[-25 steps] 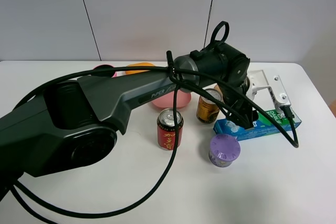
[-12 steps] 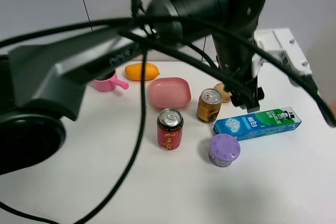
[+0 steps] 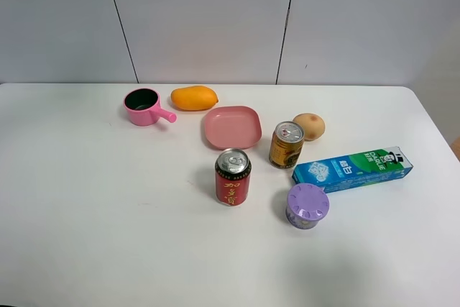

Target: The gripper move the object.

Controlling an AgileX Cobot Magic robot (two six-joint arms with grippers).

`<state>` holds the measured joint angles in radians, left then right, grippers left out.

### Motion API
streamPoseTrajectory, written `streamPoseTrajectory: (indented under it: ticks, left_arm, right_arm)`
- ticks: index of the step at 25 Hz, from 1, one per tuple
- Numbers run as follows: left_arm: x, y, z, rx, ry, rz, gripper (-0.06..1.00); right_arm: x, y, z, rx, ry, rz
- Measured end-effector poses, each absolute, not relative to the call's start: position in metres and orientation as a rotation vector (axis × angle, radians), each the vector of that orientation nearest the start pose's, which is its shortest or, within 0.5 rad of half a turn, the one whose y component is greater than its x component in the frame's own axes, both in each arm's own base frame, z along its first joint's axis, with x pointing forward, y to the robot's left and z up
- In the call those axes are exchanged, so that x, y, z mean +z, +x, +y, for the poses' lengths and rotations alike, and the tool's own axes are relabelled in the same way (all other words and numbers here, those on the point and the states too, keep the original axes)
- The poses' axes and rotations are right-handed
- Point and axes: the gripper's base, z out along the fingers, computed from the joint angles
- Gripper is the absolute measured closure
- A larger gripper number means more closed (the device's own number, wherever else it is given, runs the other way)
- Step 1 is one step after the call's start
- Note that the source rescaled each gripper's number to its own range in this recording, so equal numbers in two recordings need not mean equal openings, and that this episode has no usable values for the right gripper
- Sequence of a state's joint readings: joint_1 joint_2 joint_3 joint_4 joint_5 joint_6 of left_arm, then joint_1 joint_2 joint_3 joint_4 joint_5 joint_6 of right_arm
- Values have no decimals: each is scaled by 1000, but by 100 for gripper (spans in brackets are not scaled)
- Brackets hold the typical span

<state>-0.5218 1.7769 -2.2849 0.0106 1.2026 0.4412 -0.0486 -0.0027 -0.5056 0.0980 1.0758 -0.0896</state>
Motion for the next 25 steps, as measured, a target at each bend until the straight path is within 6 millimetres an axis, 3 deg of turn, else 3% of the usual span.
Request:
streamPoseTrajectory:
  ticks: [4,6,10,17,25]
  left_arm:
    - [541,293,-112,47,804,1889,53]
    - [559,270,-84,88,726,1865,53]
    - [572,220,-42,167,609,1864,53]
    - [543,129,-6,261,462,1937,53]
    - [492,28,7,252,252,1923,53]
  right_arm:
    - [278,-6,8,31,-48,2047]
    - [278,-6,8,31,-48,2047]
    - [278,-6,8,31,-48,2047]
    - [278,-6,8,31,-48,2047]
    - [278,-6,8,31,-48,2047]
